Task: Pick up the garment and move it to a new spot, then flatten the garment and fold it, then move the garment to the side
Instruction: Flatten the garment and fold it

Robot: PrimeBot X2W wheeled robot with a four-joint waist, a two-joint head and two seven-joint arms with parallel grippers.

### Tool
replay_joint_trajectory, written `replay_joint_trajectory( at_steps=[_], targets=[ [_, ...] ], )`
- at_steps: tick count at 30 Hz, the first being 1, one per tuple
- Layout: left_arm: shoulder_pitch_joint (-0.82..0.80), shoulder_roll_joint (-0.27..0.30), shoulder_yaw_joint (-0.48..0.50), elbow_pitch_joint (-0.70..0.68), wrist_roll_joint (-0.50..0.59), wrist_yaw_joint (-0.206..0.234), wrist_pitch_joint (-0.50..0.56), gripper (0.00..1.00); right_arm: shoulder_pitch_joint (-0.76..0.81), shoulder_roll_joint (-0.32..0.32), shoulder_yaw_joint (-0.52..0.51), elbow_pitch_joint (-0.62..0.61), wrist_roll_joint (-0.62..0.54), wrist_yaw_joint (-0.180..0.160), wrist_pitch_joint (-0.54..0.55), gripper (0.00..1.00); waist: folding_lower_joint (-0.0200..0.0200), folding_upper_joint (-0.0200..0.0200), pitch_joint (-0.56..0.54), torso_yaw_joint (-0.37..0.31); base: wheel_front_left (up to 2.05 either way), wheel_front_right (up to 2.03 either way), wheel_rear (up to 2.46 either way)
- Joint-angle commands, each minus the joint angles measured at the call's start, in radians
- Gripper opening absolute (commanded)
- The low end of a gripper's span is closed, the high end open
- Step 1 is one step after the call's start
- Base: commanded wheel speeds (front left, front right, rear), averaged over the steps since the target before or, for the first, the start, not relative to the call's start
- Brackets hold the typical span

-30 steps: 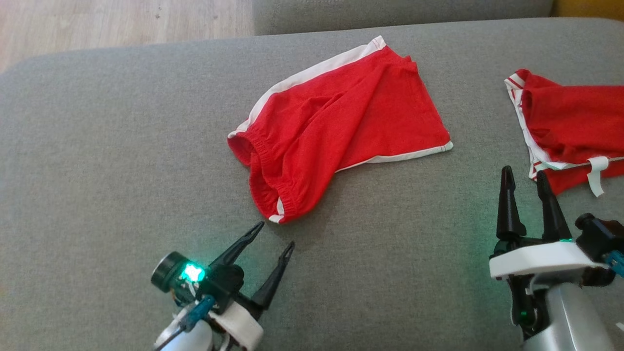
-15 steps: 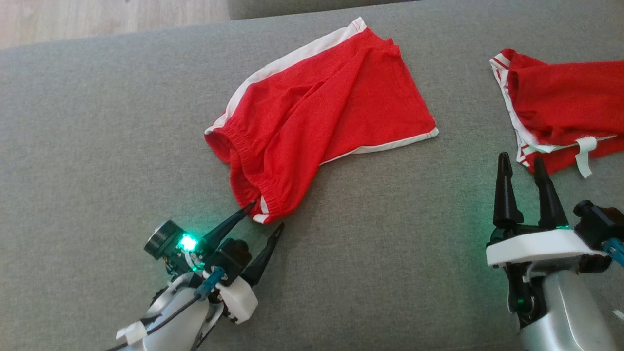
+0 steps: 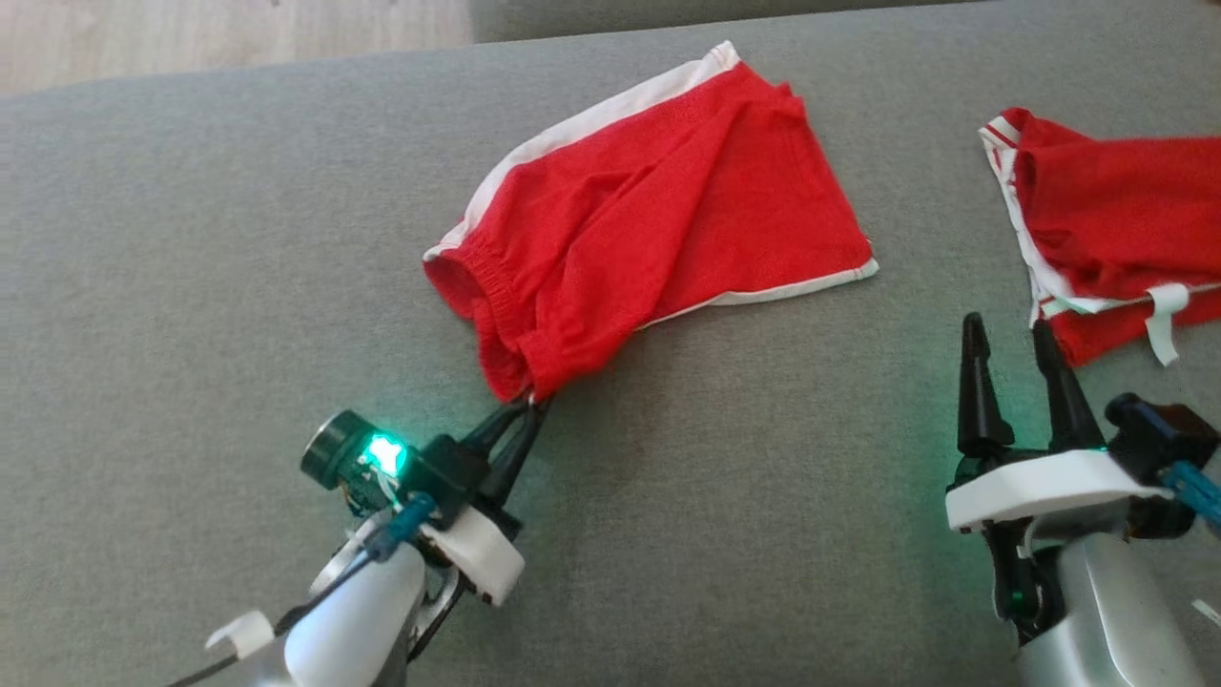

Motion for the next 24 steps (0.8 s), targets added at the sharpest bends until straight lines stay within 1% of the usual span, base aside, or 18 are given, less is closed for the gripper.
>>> replay_joint_trajectory(
  at_steps=[1,8,13,17,20,24],
  targets=[
    [-0.005,0.015,0.049,-0.044,-0.022,-0.004,-0.008,0.00,-0.041,-0.002,0.025,-0.024,-0.015,-0.001,0.005,1.00,-0.0001,0.0000,-0.008,0.013,0.00,0.00,0.00],
    [0.022,0.026,0.085,-0.138,-0.099,-0.011,-0.008,0.00,-0.089,-0.002,0.059,0.024,-0.098,-0.001,0.093,1.00,-0.0001,0.0000,-0.006,0.046,0.00,0.00,0.00],
    [0.014,0.030,0.086,-0.154,-0.106,-0.012,-0.008,0.00,-0.165,-0.002,0.040,0.118,-0.160,-0.001,0.168,1.00,-0.0001,0.0000,0.017,0.061,0.00,0.00,0.00],
    [0.001,0.024,0.081,-0.157,-0.104,-0.013,-0.008,0.00,-0.235,-0.002,0.009,0.208,-0.159,-0.001,0.201,1.00,-0.0001,0.0000,0.037,0.076,0.00,0.00,0.00],
    [-0.007,0.020,0.074,-0.154,-0.101,-0.013,-0.008,0.00,-0.283,-0.002,-0.015,0.268,-0.152,-0.001,0.201,1.00,-0.0001,0.0000,0.049,0.087,0.00,0.00,0.00],
    [-0.014,0.017,0.066,-0.150,-0.097,-0.013,-0.008,0.00,-0.333,-0.002,-0.018,0.335,-0.115,-0.001,0.188,1.00,-0.0001,0.0000,0.059,0.100,0.00,0.00,0.00]
  ],
)
